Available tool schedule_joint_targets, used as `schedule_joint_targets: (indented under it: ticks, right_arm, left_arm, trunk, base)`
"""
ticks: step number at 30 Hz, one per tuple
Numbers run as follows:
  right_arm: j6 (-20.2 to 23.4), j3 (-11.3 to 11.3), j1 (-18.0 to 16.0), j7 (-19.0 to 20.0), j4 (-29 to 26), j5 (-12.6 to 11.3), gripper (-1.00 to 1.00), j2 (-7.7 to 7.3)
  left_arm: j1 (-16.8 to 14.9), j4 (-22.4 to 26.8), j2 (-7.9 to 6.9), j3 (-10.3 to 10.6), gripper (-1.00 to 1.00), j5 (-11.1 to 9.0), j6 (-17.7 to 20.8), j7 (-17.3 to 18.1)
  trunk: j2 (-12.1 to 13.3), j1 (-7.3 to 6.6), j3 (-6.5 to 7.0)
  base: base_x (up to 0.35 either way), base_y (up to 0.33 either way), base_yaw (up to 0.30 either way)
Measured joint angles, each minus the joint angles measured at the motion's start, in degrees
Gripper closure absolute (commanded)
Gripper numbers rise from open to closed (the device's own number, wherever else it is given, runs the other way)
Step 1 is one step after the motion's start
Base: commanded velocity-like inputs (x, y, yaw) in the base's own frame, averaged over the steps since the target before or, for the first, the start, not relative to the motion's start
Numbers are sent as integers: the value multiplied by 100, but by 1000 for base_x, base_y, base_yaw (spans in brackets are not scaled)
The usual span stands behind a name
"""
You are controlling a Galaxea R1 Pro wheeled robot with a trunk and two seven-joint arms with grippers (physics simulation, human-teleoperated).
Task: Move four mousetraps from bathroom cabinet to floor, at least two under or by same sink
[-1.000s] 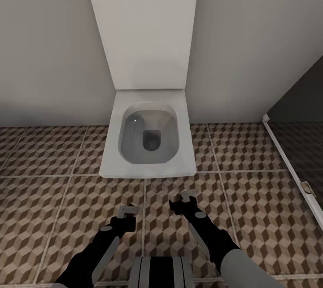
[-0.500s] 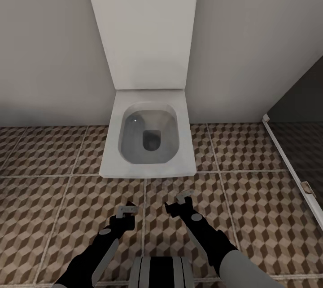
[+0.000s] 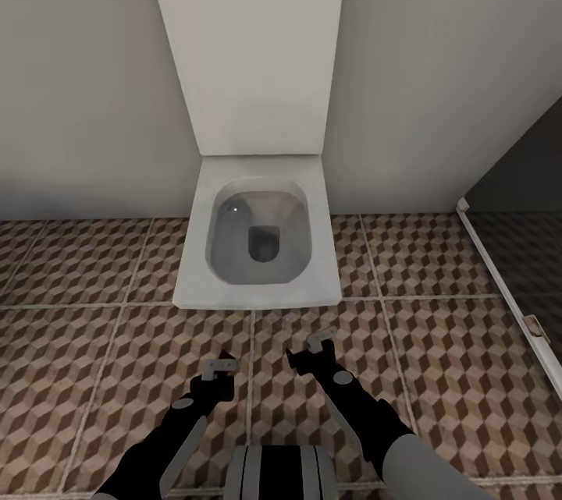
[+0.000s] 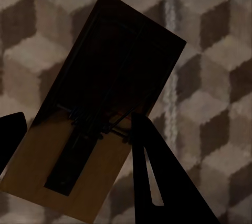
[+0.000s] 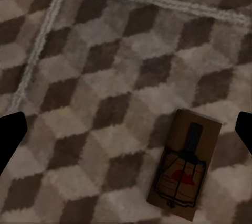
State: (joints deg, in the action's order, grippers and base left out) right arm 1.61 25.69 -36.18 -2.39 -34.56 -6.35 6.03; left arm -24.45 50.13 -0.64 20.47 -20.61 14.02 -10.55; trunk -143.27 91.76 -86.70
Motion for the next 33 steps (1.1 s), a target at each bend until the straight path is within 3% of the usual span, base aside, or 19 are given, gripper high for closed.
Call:
schedule_joint_targets:
  ticks: [10, 17, 33]
  right_arm:
    - [-42, 3, 0, 0, -1, 0, -100, 0]
    - [-43, 3, 0, 0, -1, 0, -100, 0]
    - [-46, 3, 0, 0, -1, 0, -100, 0]
  left_arm:
    - [-4, -130, 0, -1, 100, -1, -27, 0]
    - [-13, -360, 83, 6, 100, -5, -388, -1]
    - [-22, -462, 164, 4, 100, -2, -422, 3]
  trunk:
    - [0, 0, 0]
    - [0, 0, 0]
    - [0, 0, 0]
  base:
    - [0, 0, 0]
    - [0, 0, 0]
    - [0, 0, 0]
